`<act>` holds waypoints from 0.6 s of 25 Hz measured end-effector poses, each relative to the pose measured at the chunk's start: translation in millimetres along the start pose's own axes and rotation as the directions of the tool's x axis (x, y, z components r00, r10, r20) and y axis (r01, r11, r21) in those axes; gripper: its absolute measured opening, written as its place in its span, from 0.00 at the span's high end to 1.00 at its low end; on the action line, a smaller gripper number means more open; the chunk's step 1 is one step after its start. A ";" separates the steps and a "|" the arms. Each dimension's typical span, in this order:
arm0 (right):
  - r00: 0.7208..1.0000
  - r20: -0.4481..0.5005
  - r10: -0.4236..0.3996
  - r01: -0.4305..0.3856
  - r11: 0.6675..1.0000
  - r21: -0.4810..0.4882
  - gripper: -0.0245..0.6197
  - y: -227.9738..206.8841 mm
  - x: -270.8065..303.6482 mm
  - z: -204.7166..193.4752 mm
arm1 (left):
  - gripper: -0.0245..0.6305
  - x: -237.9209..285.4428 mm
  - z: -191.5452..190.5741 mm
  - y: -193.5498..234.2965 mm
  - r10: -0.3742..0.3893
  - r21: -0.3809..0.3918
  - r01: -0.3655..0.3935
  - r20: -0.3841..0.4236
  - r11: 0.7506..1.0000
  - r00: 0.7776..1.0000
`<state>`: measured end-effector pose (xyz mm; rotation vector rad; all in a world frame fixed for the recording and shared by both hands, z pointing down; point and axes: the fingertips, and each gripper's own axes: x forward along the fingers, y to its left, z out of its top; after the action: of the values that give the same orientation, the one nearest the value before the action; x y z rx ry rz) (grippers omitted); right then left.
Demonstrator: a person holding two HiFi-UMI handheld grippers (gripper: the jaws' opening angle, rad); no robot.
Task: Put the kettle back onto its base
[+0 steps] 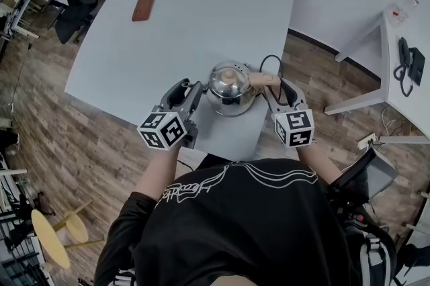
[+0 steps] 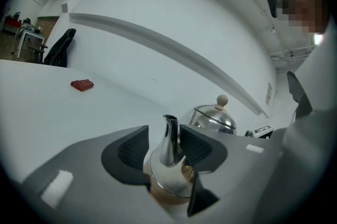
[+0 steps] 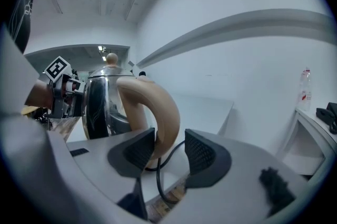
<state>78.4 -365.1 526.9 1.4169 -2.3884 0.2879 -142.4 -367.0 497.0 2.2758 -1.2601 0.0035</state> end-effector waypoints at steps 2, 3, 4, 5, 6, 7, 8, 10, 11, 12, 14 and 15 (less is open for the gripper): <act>1.000 -0.006 0.005 -0.005 1.000 0.010 0.70 -1.3 -11.2 -3.8 | 0.70 -11.6 -6.6 -2.4 0.020 -0.018 -0.020 0.005 1.000 1.000; 1.000 -0.008 0.008 -0.008 1.000 0.019 0.70 -1.6 -18.0 -5.3 | 0.70 -17.5 -9.7 -5.3 0.025 -0.027 -0.025 0.004 0.999 1.000; 1.000 -0.009 0.011 -0.011 1.000 0.025 0.70 -1.5 -25.5 -6.4 | 0.70 -23.3 -12.3 -9.1 0.029 -0.034 -0.029 0.002 0.999 1.000; 1.000 -0.010 0.016 -0.015 0.999 0.028 0.70 -1.2 -33.2 -6.4 | 0.70 -28.6 -14.0 -13.8 0.031 -0.037 -0.031 0.001 0.999 1.000; 1.000 -0.009 0.021 -0.020 0.999 0.027 0.70 -0.6 -40.3 -4.6 | 0.70 -33.2 -14.5 -19.4 0.029 -0.037 -0.029 0.002 0.999 1.000; 1.000 -0.008 0.028 -0.028 0.999 0.025 0.70 0.9 -46.9 -1.1 | 0.70 -37.5 -14.1 -26.0 0.022 -0.033 -0.022 0.001 0.999 1.000; 0.999 -0.005 0.040 -0.040 0.999 0.022 0.70 4.1 -53.4 3.8 | 0.71 -41.9 -12.9 -34.2 0.009 -0.027 -0.009 -0.001 1.000 1.000; 0.997 0.010 0.080 -0.080 0.997 0.010 0.70 15.9 -67.8 17.2 | 0.72 -50.9 -8.1 -56.5 -0.040 0.003 0.040 -0.010 0.999 0.999; 0.994 0.022 0.109 -0.109 0.994 0.003 0.70 23.9 -75.5 25.8 | 0.74 -55.0 -4.2 -69.5 -0.069 0.028 0.069 -0.016 0.997 0.998; 0.989 0.035 0.144 -0.144 0.990 -0.001 0.70 32.9 -83.4 35.0 | 0.74 -58.7 0.2 -82.3 -0.096 0.054 0.097 -0.021 0.994 0.995; 0.973 0.061 0.221 -0.222 0.975 0.015 0.71 53.0 -99.1 51.9 | 0.81 -66.3 7.5 -106.4 -0.152 0.091 0.154 -0.033 0.984 0.988; 0.965 0.074 0.251 -0.254 0.967 0.034 0.75 63.4 -107.0 58.4 | 0.86 -70.9 9.1 -117.2 -0.183 0.094 0.186 -0.040 0.978 0.982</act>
<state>58.7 -268.5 431.2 1.1554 -2.6377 0.3615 -92.3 -265.9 418.8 2.4593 -1.0499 0.0344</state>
